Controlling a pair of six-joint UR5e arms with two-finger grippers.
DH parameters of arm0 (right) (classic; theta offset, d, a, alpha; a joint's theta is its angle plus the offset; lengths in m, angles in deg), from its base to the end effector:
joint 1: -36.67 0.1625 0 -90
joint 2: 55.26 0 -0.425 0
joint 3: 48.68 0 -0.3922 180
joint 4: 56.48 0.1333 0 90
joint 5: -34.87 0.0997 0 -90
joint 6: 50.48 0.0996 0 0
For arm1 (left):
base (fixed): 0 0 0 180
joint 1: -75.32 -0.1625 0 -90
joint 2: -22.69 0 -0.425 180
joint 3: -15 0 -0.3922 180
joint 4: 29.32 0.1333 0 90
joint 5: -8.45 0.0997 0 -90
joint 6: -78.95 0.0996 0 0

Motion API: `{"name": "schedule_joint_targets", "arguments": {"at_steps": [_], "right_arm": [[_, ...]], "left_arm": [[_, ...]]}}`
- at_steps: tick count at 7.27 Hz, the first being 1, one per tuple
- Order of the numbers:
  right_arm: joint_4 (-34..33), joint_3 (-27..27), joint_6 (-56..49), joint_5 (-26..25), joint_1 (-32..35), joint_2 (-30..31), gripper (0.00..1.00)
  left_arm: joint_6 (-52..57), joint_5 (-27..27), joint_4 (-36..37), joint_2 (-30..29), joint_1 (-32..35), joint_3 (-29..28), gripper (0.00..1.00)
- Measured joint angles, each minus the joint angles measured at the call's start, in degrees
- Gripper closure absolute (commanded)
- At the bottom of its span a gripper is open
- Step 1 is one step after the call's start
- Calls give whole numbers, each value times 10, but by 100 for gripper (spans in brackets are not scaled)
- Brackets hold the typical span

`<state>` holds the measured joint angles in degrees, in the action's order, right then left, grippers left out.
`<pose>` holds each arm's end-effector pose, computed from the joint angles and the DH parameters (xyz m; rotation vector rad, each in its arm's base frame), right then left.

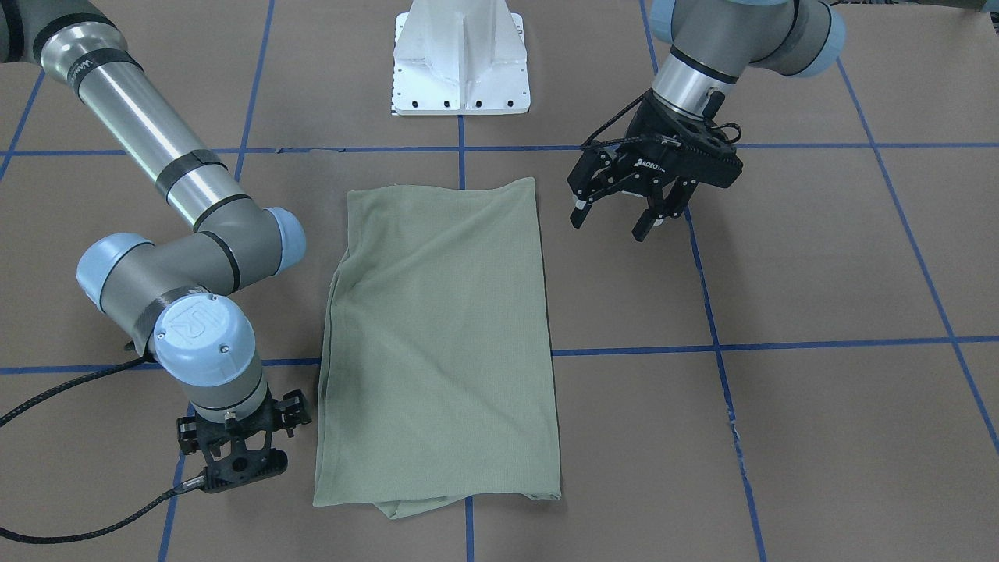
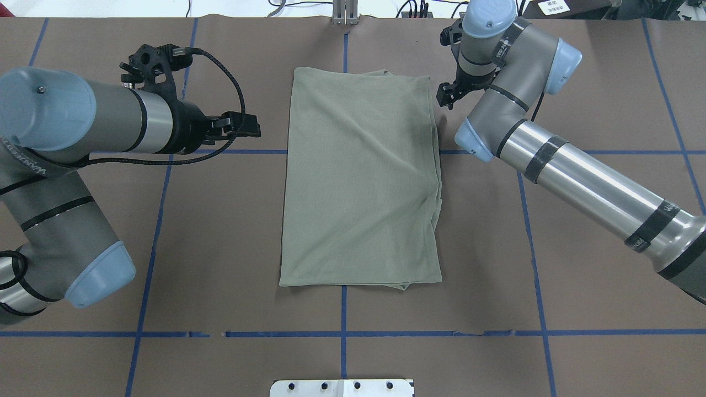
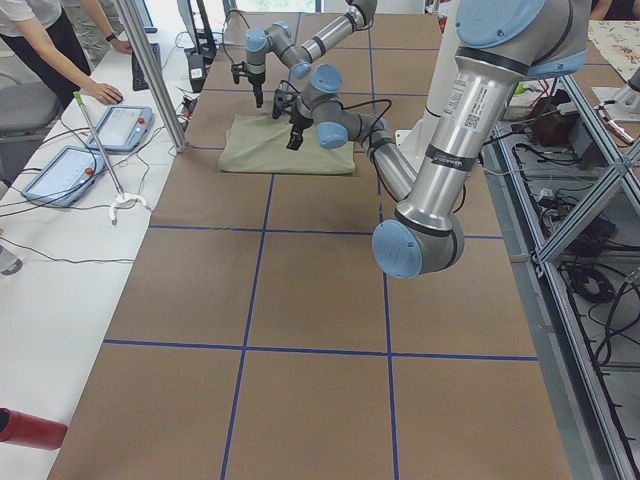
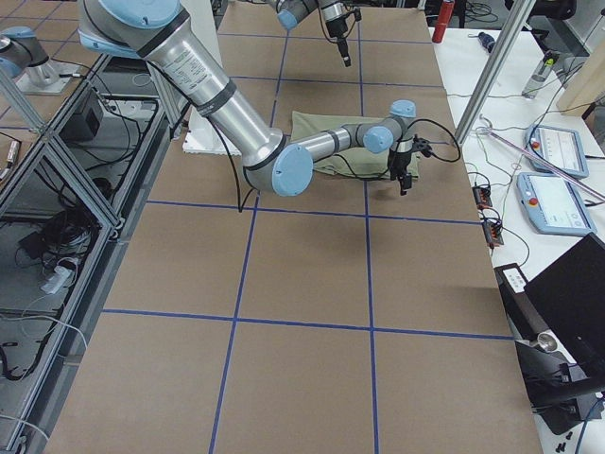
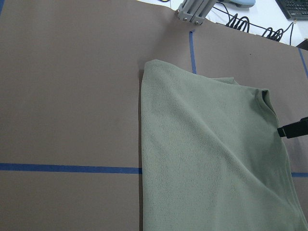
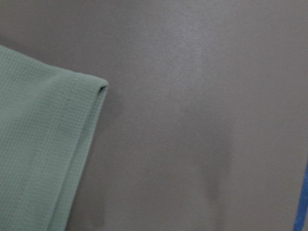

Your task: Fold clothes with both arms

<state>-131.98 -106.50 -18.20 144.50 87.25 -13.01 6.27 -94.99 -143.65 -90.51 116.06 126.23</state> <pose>-0.4472 -0.7013 0.3742 0.2255 -0.5765 -0.2105 0.3630 -0.4580 0.2207 0.4003 1.1456 -0.2168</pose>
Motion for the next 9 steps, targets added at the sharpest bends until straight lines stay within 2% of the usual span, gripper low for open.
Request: {"name": "schedule_joint_targets", "arguments": {"at_steps": [2, 4, 6, 7, 9], "right_arm": [[-1, -45, 10, 50, 8, 7, 0], [0, -149, 72, 98, 6, 57, 0], [1, -266, 160, 111, -21, 115, 0], [1, -307, 200, 111, -35, 132, 0], [2, -338, 244, 108, -56, 143, 0]], "left_arm": [[-51, -14, 4, -2, -5, -4, 0], [-188, -44, 1, 2, -47, -5, 0], [-333, 1, 0, 5, -141, -3, 1], [-390, 30, 3, 7, -180, -5, 1], [-437, 68, 17, 6, -217, -32, 1]]}}
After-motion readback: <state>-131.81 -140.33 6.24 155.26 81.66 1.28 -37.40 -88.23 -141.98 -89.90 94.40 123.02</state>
